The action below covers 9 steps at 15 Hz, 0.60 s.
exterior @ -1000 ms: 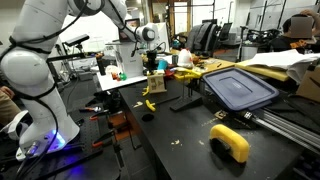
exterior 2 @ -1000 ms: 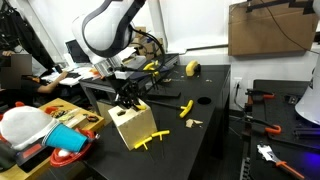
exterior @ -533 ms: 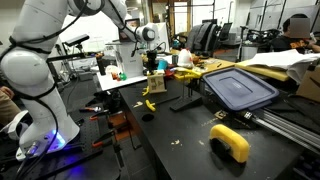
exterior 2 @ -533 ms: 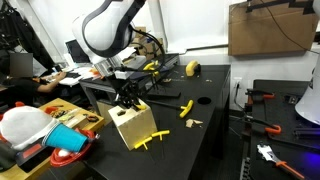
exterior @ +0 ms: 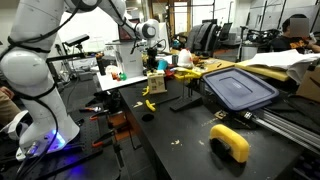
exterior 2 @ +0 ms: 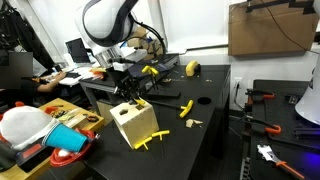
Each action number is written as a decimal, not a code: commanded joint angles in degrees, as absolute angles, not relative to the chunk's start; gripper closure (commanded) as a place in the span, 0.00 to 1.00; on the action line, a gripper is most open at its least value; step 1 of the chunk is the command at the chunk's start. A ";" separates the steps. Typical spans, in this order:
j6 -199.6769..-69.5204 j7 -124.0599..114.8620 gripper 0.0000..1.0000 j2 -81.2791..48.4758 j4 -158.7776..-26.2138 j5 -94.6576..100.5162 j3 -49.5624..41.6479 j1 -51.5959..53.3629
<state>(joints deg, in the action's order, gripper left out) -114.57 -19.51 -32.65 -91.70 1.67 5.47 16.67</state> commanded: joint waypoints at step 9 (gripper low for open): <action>-119.16 -18.18 0.95 -22.18 -101.08 -9.44 6.94 12.73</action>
<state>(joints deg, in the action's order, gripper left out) -116.44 -19.28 -26.74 -95.90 -6.26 6.03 14.37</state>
